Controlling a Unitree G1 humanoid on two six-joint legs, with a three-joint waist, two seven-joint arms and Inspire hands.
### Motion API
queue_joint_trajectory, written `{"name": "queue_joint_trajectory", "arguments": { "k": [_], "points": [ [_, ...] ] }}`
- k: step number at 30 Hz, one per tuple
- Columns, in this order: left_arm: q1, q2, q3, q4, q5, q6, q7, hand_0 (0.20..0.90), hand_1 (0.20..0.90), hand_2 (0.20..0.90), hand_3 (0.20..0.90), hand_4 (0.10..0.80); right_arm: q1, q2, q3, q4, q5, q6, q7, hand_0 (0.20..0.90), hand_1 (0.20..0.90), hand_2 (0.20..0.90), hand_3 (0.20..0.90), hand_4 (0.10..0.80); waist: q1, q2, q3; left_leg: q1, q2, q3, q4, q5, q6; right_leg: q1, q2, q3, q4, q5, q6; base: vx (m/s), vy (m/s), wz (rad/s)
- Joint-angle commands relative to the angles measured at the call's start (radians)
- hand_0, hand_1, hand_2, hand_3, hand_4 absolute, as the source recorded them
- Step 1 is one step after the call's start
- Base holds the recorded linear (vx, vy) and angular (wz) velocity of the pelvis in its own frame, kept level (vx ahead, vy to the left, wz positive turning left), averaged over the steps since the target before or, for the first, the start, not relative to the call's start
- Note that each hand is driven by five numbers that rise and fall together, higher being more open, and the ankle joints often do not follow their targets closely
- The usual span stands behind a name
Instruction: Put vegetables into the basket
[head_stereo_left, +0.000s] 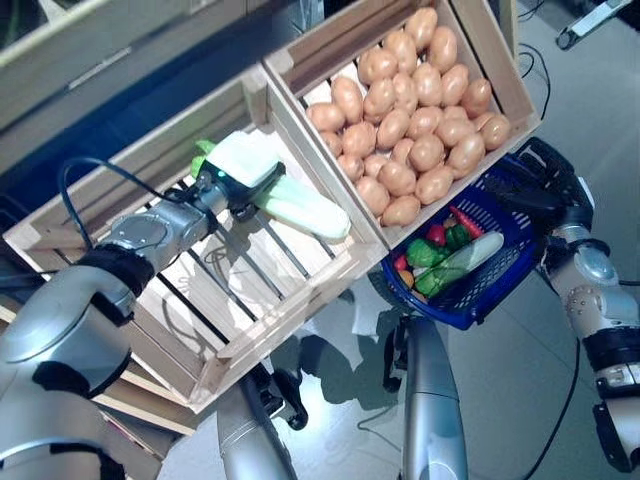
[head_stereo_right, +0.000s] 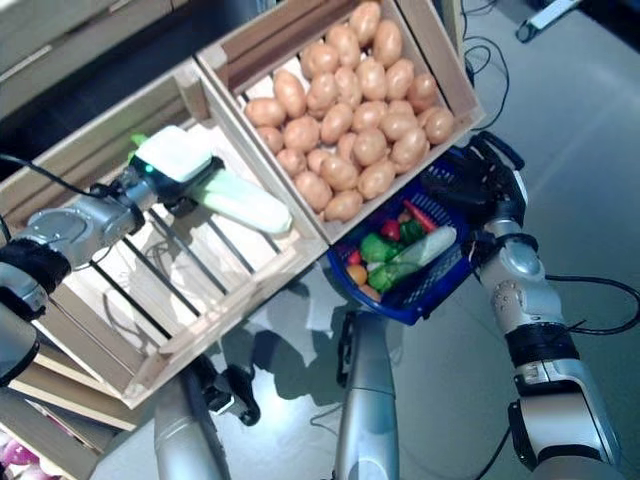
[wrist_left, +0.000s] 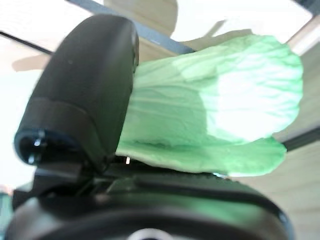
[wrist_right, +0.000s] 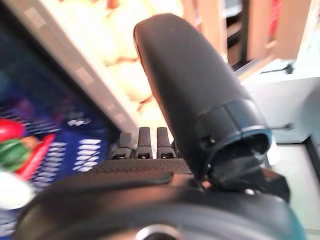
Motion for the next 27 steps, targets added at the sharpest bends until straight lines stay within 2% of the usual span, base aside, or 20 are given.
{"name": "queue_joint_trajectory", "arguments": {
  "k": [1,4,7,8,10,14,18,23,24,27],
  "points": [
    [0.011,0.088,0.211,-0.034,-0.193,-0.019,0.163,0.3,0.3,0.3,0.3,0.4,0.01,0.064,-0.028,-0.105,-0.06,-0.166,0.046,0.9,0.9,0.9,0.9,0.8,0.014,-0.022,-0.124,0.055,0.003,-0.081,-0.22,0.141,-0.039,0.179,-0.093,0.014,-0.213,0.135,0.071,0.065,0.004,-0.07],
    [0.124,0.046,0.338,-0.075,-0.254,-0.069,0.136,0.3,0.3,0.3,0.3,0.4,0.025,0.118,-0.025,-0.141,-0.054,-0.225,0.094,0.9,0.9,0.9,0.9,0.8,0.04,-0.022,-0.137,0.139,-0.016,-0.073,-0.307,0.165,-0.039,0.263,-0.09,-0.008,-0.28,0.142,0.063,0.09,-0.006,-0.04],
    [0.216,0.008,0.422,-0.113,-0.285,-0.099,0.111,0.3,0.3,0.3,0.3,0.4,0.039,0.157,-0.019,-0.173,-0.074,-0.271,0.155,0.9,0.9,0.9,0.9,0.8,0.06,-0.024,-0.155,0.221,-0.033,-0.058,-0.385,0.184,-0.036,0.341,-0.087,-0.037,-0.337,0.152,0.061,0.069,-0.008,0.02],
    [0.239,-0.004,0.442,-0.126,-0.293,-0.105,0.105,0.3,0.3,0.3,0.3,0.4,0.041,0.168,-0.017,-0.176,-0.079,-0.277,0.162,0.9,0.9,0.9,0.9,0.8,0.065,-0.026,-0.162,0.24,-0.039,-0.046,-0.425,0.219,-0.025,0.36,-0.086,-0.053,-0.371,0.18,0.05,0.044,-0.024,0.03],
    [0.28,-0.028,0.472,-0.15,-0.32,-0.114,0.088,0.3,0.3,0.3,0.3,0.4,0.053,0.181,-0.016,-0.171,-0.078,-0.296,0.199,0.9,0.9,0.9,0.9,0.8,0.076,-0.029,-0.176,0.295,-0.05,-0.035,-0.485,0.238,-0.022,0.413,-0.081,-0.072,-0.415,0.191,0.052,0.074,-0.03,-0.05],
    [0.358,-0.081,0.517,-0.2,-0.335,-0.147,0.074,0.3,0.3,0.3,0.3,0.4,0.098,0.206,-0.017,-0.182,-0.057,-0.328,0.265,0.9,0.9,0.9,0.9,0.8,0.091,-0.032,-0.206,0.401,-0.077,-0.002,-0.618,0.291,-0.016,0.527,-0.042,-0.108,-0.529,0.216,0.052,0.108,-0.039,0.08],
    [0.434,-0.154,0.555,-0.254,-0.443,-0.173,0.01,0.3,0.3,0.3,0.3,0.4,0.135,0.249,-0.001,-0.188,-0.048,-0.359,0.316,0.9,0.9,0.9,0.9,0.8,0.106,-0.026,-0.251,0.532,-0.114,0.039,-0.793,0.366,-0.019,0.655,0.022,-0.14,-0.692,0.255,0.046,0.142,-0.063,-0.07],
    [0.53,-0.262,0.593,-0.344,-0.563,-0.185,-0.051,0.3,0.3,0.3,0.3,0.4,0.198,0.295,0.015,-0.186,0.018,-0.324,0.416,0.9,0.9,0.9,0.9,0.8,0.116,-0.024,-0.3,0.676,-0.169,0.06,-0.982,0.44,-0.028,0.811,0.111,-0.14,-0.927,0.309,0.037,0.146,-0.069,-0.01],
    [0.534,-0.268,0.595,-0.349,-0.564,-0.185,-0.052,0.3,0.3,0.3,0.3,0.4,0.2,0.297,0.016,-0.187,0.02,-0.322,0.42,0.9,0.9,0.9,0.9,0.8,0.116,-0.024,-0.302,0.683,-0.171,0.06,-0.995,0.444,-0.028,0.818,0.116,-0.138,-0.941,0.312,0.037,0.123,-0.047,0.0],
    [0.581,-0.345,0.612,-0.415,-0.619,-0.171,-0.08,0.3,0.3,0.3,0.3,0.4,0.216,0.344,0.036,-0.204,0.079,-0.299,0.487,0.9,0.9,0.9,0.9,0.8,0.12,-0.026,-0.335,0.77,-0.204,0.06,-1.134,0.491,-0.031,0.911,0.175,-0.119,-1.098,0.356,0.042,0.118,-0.043,0.01]
  ]
}}
